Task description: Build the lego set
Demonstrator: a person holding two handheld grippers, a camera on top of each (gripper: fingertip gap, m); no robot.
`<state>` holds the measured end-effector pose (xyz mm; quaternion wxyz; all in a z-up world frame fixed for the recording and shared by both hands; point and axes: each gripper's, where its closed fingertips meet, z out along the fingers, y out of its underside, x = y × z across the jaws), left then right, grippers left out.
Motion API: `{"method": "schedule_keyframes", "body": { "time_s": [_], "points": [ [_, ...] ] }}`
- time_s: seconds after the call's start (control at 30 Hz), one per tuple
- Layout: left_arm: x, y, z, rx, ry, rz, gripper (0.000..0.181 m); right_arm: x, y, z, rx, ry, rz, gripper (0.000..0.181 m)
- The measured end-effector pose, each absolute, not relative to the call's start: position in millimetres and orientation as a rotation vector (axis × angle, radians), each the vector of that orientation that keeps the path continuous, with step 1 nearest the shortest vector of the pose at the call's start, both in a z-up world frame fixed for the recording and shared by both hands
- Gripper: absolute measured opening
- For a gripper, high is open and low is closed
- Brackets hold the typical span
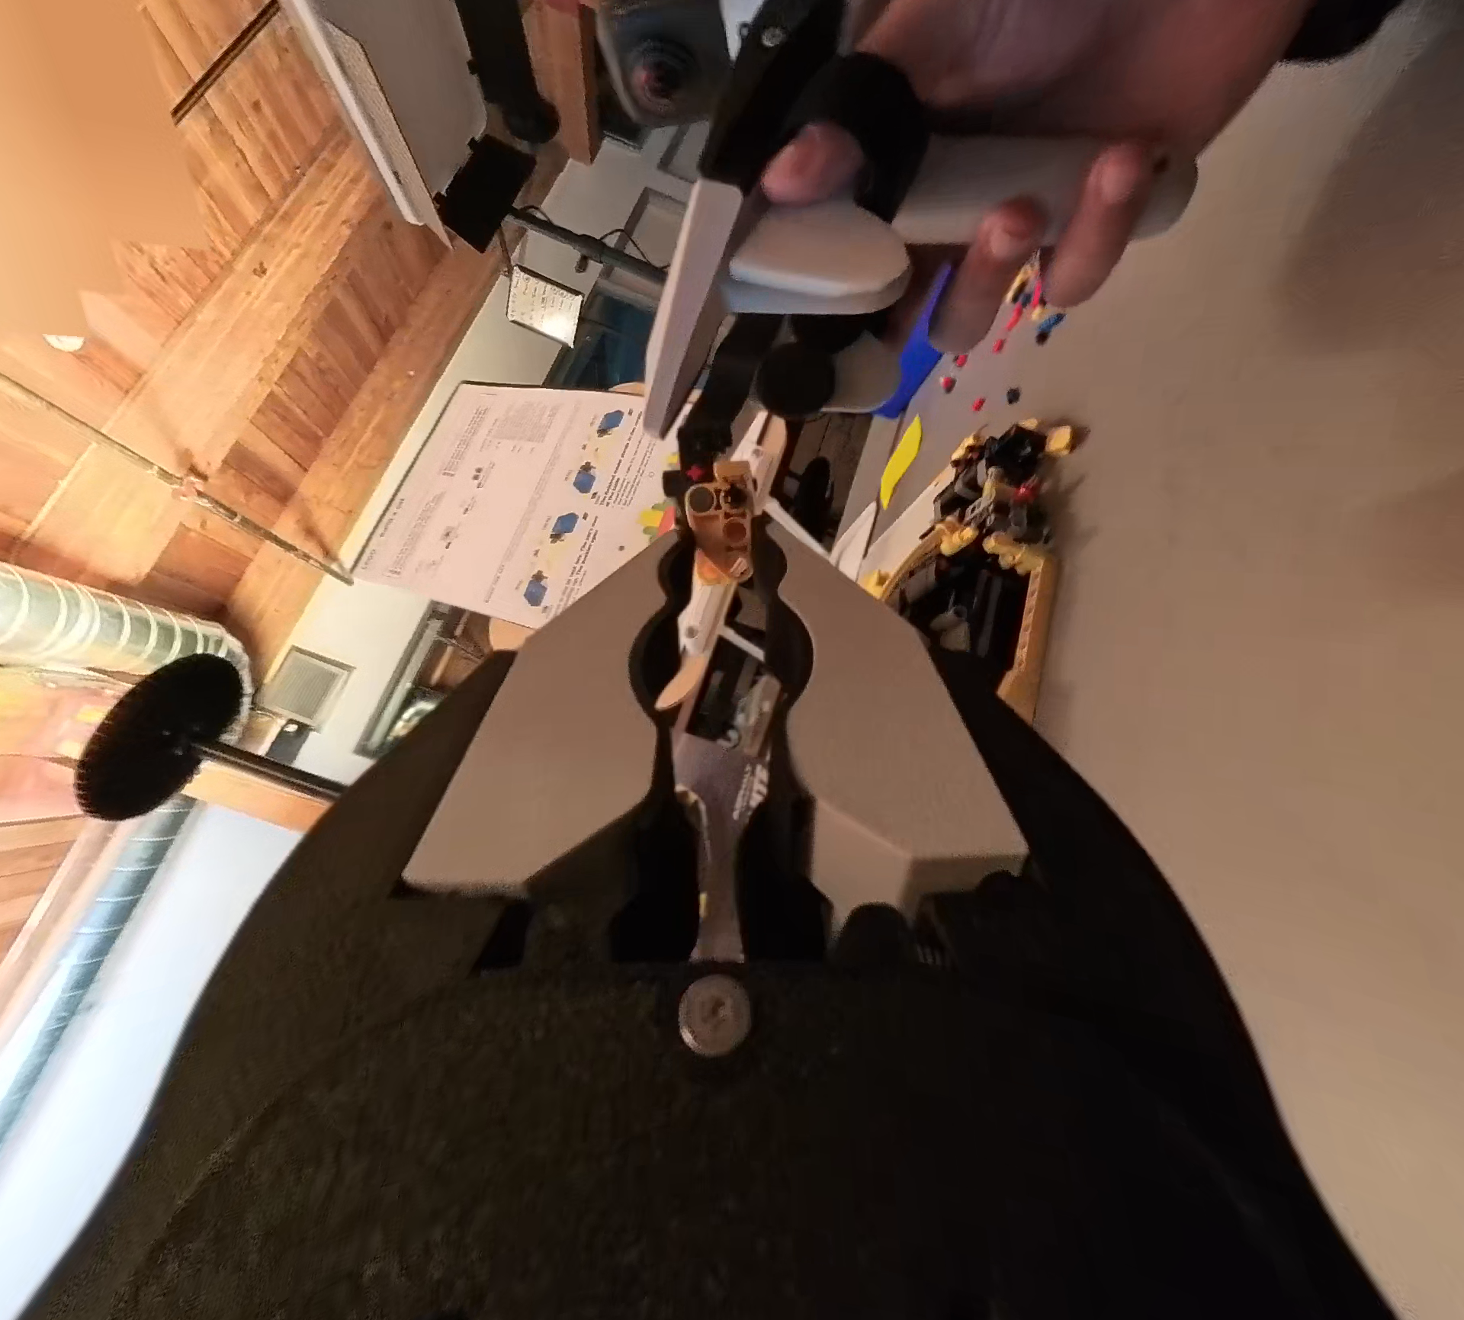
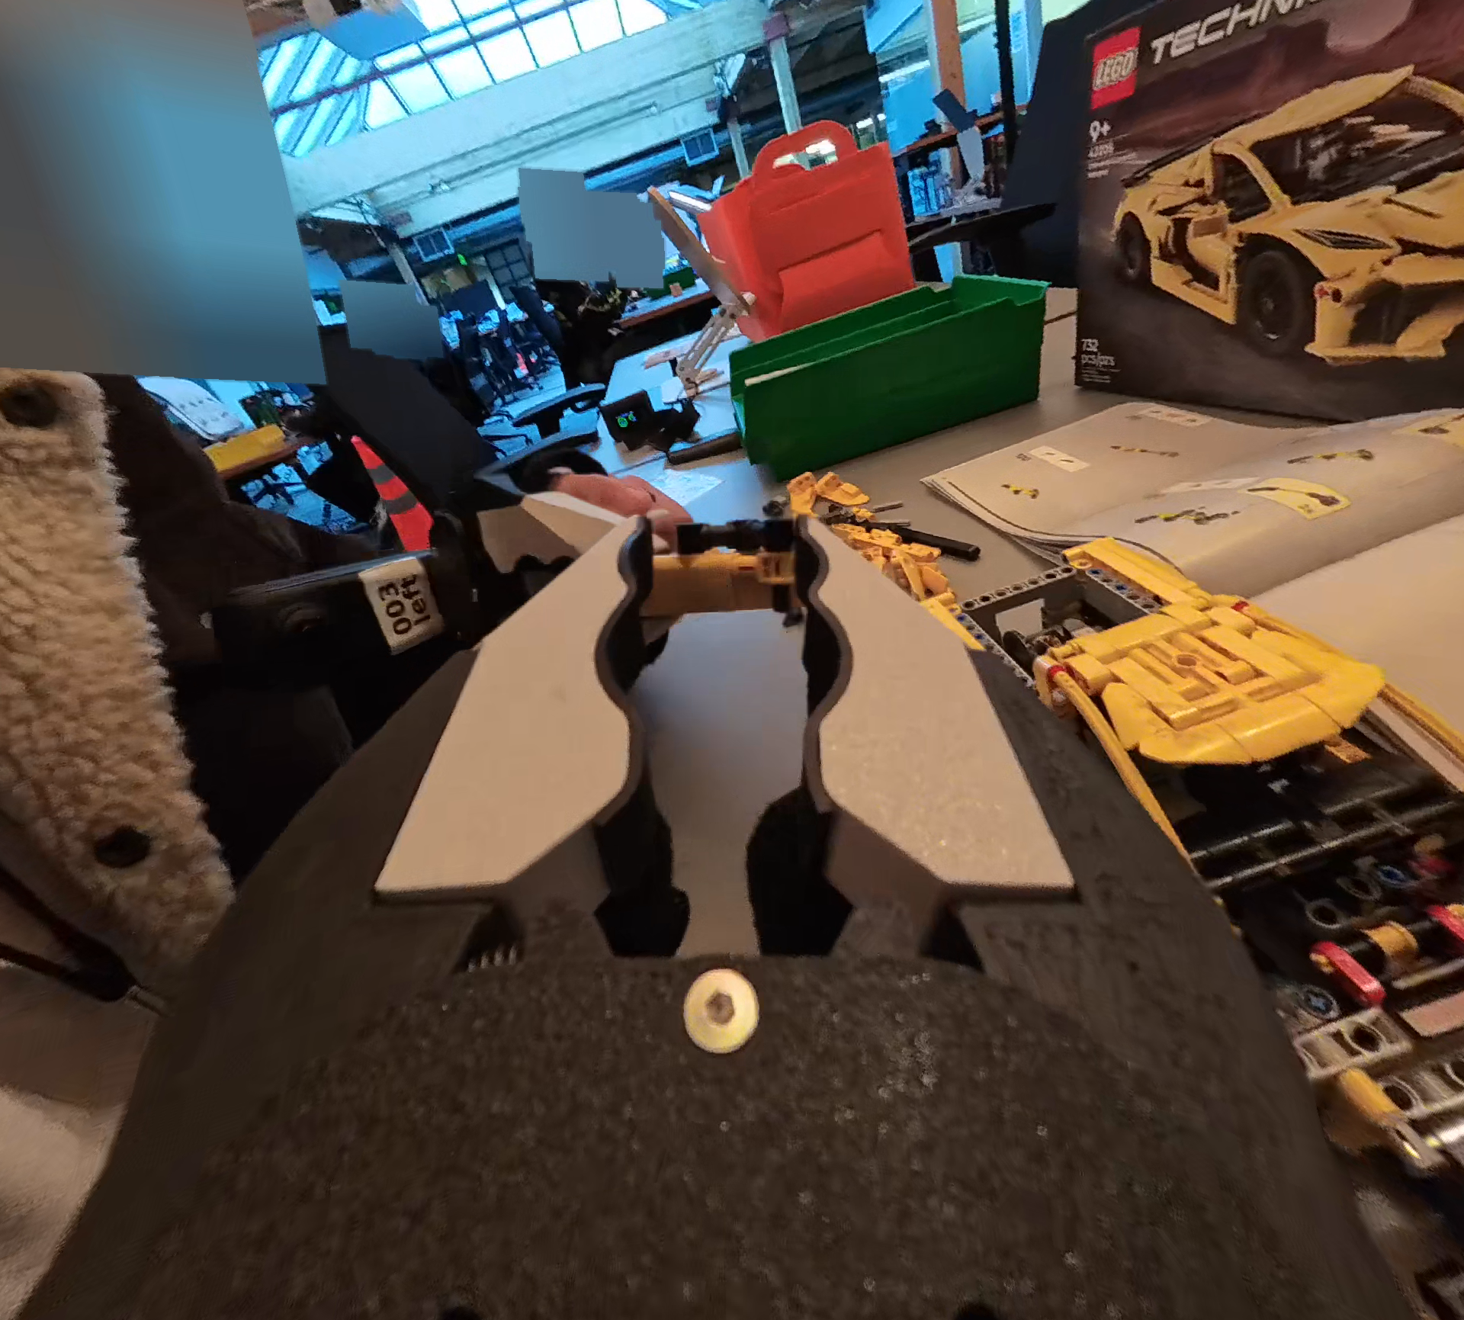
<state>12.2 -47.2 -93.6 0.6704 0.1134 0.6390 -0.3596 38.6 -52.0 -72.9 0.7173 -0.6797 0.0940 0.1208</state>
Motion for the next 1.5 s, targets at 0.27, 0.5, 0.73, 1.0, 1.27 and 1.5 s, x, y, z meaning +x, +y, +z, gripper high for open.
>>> {"method": "schedule_keyframes", "body": {
  "time_s": [0.27,0.5,0.73,1.0,1.27,1.5],
  "points": [
    [15,-48,-102,0.297,1.442,-0.708,0.014,44,-49,-85,-1.603,0.201,0.085,0.029],
    [16,-48,-104,0.293,1.453,-0.699,0.014,44,-49,-87,-1.634,0.206,0.026,0.028],
    [18,-47,-104,0.286,1.452,-0.692,0.014,45,-49,-86,-1.627,0.211,0.037,0.027],
    [25,-43,-110,0.308,1.445,-0.586,0.014,48,-47,-92,-1.625,0.193,0.043,0.052],
    [16,-50,-109,0.343,1.432,-0.618,0.014,45,-50,-97,-1.686,0.137,-0.024,0.031],
    [21,-45,-109,0.303,1.458,-0.63,0.013,37,-48,-102,-1.712,0.097,0.007,0.059]
  ]
}}
